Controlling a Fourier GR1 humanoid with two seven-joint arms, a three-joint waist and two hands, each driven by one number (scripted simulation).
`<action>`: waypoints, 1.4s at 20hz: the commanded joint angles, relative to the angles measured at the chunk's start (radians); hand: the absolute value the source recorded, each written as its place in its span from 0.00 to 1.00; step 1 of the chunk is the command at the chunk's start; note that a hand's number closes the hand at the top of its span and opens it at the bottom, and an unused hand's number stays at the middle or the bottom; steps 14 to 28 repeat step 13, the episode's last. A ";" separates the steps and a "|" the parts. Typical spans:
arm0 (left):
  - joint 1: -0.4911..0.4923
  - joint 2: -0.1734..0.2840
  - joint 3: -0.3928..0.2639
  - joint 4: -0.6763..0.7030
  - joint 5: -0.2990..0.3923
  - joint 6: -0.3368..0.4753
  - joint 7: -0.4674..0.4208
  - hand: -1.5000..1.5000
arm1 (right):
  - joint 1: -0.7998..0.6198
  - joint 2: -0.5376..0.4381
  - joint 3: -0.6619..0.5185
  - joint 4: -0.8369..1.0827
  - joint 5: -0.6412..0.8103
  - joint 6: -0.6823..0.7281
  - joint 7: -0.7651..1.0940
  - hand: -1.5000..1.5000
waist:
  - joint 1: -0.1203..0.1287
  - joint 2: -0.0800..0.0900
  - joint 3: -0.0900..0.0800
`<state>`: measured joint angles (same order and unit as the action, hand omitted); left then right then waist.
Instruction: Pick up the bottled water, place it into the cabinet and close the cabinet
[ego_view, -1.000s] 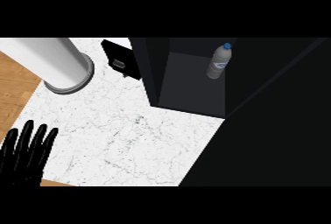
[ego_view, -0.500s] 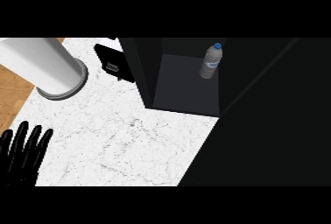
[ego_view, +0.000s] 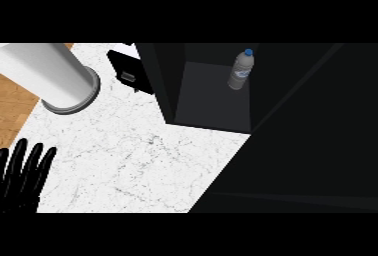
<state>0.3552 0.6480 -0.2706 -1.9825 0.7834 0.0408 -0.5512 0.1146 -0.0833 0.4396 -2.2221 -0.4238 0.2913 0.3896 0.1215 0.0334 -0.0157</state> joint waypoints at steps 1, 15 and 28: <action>-0.001 0.000 -0.002 0.010 0.002 -0.016 -0.003 0.00 | -0.119 0.079 -0.061 0.165 0.039 -0.205 0.001 1.00 | 0.013 0.011 0.006; -0.027 0.001 -0.005 0.026 0.028 -0.047 0.033 0.00 | -0.803 0.083 -0.196 0.775 -0.046 -0.543 -0.047 1.00 | 0.021 -0.004 0.014; -0.027 0.001 -0.005 0.026 0.028 -0.047 0.033 0.00 | -0.803 0.083 -0.196 0.775 -0.046 -0.543 -0.047 1.00 | 0.021 -0.004 0.014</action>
